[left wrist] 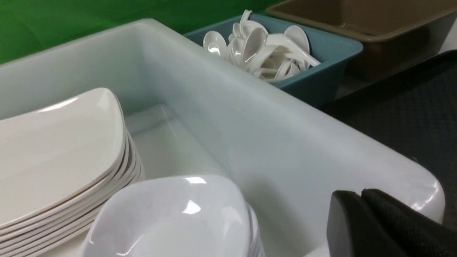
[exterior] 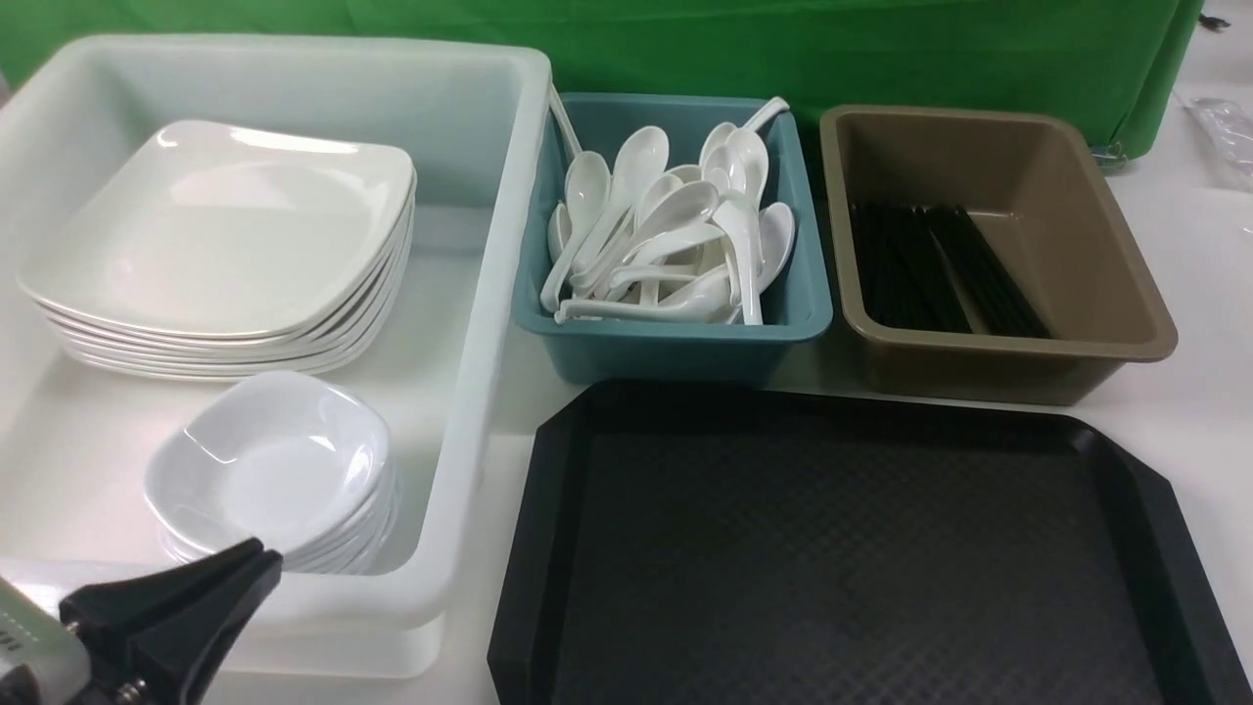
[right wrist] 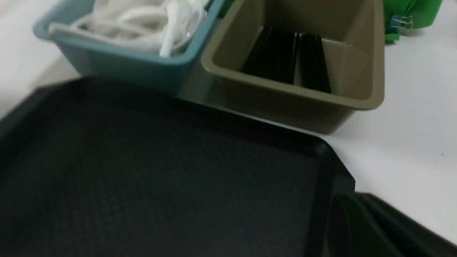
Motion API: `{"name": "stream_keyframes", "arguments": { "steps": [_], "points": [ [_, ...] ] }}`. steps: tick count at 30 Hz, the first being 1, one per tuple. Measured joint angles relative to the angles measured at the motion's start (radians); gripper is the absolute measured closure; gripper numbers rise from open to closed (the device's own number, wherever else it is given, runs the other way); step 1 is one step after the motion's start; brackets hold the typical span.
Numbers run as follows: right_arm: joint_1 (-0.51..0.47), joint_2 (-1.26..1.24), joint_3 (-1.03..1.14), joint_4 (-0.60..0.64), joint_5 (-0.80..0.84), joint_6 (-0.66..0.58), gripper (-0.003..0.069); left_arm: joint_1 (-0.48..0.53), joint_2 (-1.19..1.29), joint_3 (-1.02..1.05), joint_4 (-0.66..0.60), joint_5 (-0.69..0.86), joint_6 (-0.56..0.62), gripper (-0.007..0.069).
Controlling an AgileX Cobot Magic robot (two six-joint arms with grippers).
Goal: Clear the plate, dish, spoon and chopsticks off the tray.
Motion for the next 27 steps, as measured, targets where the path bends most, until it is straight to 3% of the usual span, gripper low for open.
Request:
{"name": "stream_keyframes", "arguments": {
  "steps": [2, 5, 11, 27],
  "points": [
    [-0.083, -0.064, 0.096, 0.119, -0.052, -0.125, 0.0643, 0.000, 0.000, 0.013, 0.011, 0.001, 0.000, 0.0613],
    [-0.164, -0.182, 0.245, 0.216, -0.098, -0.206, 0.0643, 0.000, 0.000, 0.029, 0.025, 0.001, 0.001, 0.0613],
    [-0.181, -0.328, 0.425, 0.231, -0.138, -0.230, 0.0643, 0.000, 0.000, 0.033, 0.028, 0.009, 0.001, 0.0613],
    [-0.181, -0.333, 0.432, 0.235, -0.173, -0.229, 0.0626, 0.000, 0.001, 0.033, 0.029, 0.010, 0.003, 0.0612]
  ]
}}
